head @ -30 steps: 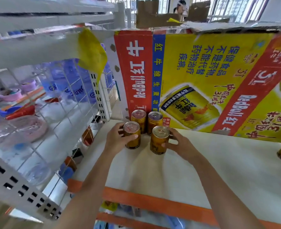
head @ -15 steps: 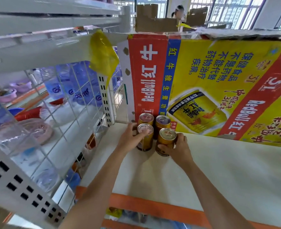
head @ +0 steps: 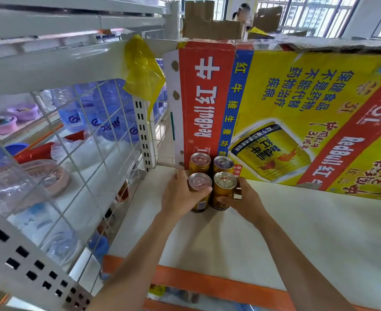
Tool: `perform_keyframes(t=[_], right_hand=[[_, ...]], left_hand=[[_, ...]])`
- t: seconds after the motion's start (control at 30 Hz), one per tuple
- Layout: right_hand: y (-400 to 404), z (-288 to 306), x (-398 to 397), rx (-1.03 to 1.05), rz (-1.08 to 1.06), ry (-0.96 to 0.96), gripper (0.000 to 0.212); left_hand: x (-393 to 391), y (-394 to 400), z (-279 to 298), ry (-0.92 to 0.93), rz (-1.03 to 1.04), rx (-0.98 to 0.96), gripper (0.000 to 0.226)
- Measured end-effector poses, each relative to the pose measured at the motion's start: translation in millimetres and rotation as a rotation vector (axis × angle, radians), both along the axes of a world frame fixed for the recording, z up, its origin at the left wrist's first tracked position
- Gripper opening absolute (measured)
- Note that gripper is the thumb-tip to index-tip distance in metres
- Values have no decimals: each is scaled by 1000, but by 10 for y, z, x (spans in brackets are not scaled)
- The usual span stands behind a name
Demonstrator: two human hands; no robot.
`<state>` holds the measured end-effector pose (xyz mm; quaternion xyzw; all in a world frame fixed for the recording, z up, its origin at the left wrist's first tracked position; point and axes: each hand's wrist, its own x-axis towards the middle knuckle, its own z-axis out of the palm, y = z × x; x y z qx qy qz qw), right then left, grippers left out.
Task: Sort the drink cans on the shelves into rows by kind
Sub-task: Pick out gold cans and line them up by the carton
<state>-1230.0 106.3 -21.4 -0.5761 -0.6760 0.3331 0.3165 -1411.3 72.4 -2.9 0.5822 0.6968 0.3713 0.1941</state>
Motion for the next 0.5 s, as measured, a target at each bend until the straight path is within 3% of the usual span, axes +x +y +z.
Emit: perform_keyframes(t=[0.17, 0.27, 0.43, 0.5], right_hand=[[-9, 1, 81, -65, 71, 8, 70], [-55, -18, 92, -65, 84, 4, 70], [-133, -49, 60, -22, 49, -3, 69], [-151, -39, 64, -25, 39, -12, 67]], left_hand=[[-144, 44, 4, -458, -282, -208, 67], [-194, 55, -26, -386, -293, -225, 80], [66, 52, -43, 0, 68, -60, 74], [91, 80, -30, 14, 114, -89, 84]])
